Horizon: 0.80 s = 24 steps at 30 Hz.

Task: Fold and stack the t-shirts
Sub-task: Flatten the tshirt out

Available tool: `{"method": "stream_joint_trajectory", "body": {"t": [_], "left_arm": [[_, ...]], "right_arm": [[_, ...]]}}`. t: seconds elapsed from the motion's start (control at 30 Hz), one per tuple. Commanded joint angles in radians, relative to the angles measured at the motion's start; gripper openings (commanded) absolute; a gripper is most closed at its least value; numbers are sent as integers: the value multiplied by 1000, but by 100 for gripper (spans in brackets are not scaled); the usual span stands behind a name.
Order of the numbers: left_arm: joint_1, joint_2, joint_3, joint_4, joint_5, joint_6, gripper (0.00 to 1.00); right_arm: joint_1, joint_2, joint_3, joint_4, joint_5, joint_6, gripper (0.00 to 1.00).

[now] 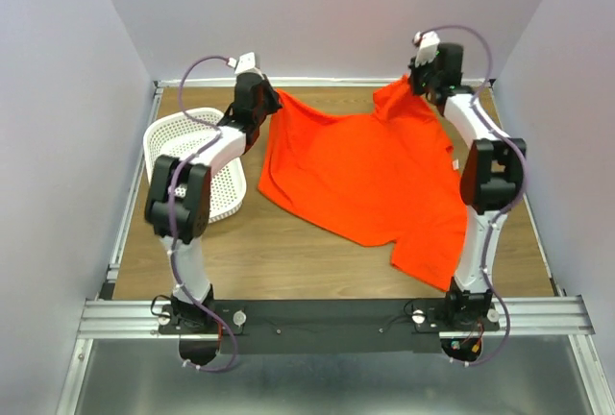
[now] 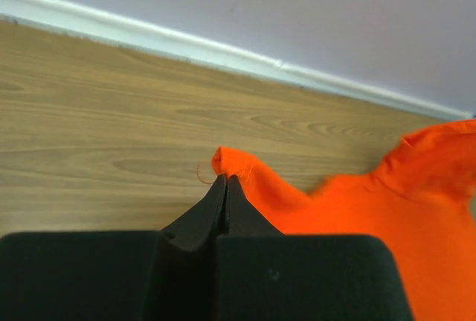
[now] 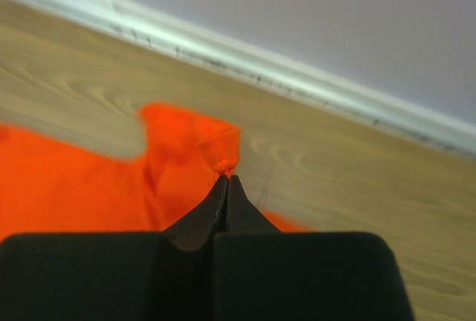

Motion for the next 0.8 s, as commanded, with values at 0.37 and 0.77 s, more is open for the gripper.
{"method": "stream_joint_trajectory", "body": {"t": [0.37,0.77], "left_arm": [[40,396,411,-249,-48,50,0],[53,161,164,-36,88,67,0]], "right_arm": [[-9,270,137,43,149,-48,1],[-29,11,-71,91,-36,-14,1]]}}
